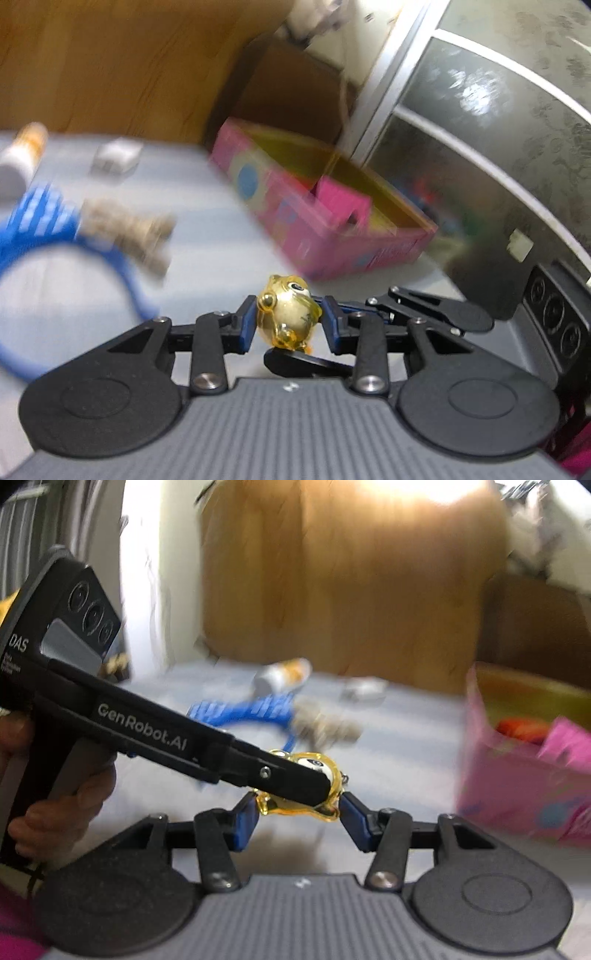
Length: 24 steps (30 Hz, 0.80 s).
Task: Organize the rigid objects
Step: 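Grasp the yellow figurine keychain on the sheet with the right tool, then carry the keychain into the pink tin and open the right tool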
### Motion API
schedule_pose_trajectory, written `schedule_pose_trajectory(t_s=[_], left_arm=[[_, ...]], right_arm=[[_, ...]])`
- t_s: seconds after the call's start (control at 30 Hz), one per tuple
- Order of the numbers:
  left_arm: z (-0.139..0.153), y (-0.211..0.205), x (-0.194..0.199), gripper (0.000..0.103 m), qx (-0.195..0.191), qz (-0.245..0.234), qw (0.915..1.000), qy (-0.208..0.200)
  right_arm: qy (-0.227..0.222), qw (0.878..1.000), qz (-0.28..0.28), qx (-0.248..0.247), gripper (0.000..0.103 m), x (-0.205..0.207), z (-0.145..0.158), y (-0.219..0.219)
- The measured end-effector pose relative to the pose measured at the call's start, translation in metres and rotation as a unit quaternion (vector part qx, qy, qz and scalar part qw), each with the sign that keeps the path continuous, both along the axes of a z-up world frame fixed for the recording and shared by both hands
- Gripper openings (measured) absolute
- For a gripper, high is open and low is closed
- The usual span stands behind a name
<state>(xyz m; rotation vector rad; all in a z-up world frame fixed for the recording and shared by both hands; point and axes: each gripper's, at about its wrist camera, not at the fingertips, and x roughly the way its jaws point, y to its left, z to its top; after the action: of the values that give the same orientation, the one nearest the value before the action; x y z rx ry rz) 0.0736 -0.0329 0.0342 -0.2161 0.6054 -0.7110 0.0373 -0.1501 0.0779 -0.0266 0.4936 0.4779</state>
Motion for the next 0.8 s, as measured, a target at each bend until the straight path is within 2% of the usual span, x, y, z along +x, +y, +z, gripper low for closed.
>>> schedule_pose_trajectory(t_s=[0.1,0.27,0.4,0.53,0.63,0.8], left_arm=[[0.019,-0.026,0.015,0.039,0.003,-0.014,0.9992,-0.038],[0.038,-0.077,0.046,0.039,0.017,-0.042,0.9956,-0.083],[0.035,-0.109,0.066,0.039,0.027,-0.051,0.9951,-0.081],[0.025,-0.133,0.075,0.042,0.053,-0.043,0.9948,-0.076],[0.019,-0.14,0.073,0.046,0.072,-0.034,0.9929,-0.088],[0.024,-0.129,0.065,0.047,0.07,-0.016,0.9927,-0.097]], right_arm=[[-0.051,0.998,-0.046,-0.004,0.049,0.002,0.015,-0.014],[-0.084,0.989,-0.121,-0.005,0.049,0.022,0.03,-0.049],[-0.072,0.983,-0.17,0.003,0.049,0.042,0.028,-0.078],[-0.056,0.978,-0.202,0.007,0.049,0.06,0.017,-0.096],[-0.053,0.969,-0.242,-0.012,0.056,0.071,0.01,-0.099],[-0.071,0.958,-0.278,-0.025,0.068,0.071,0.003,-0.095]])
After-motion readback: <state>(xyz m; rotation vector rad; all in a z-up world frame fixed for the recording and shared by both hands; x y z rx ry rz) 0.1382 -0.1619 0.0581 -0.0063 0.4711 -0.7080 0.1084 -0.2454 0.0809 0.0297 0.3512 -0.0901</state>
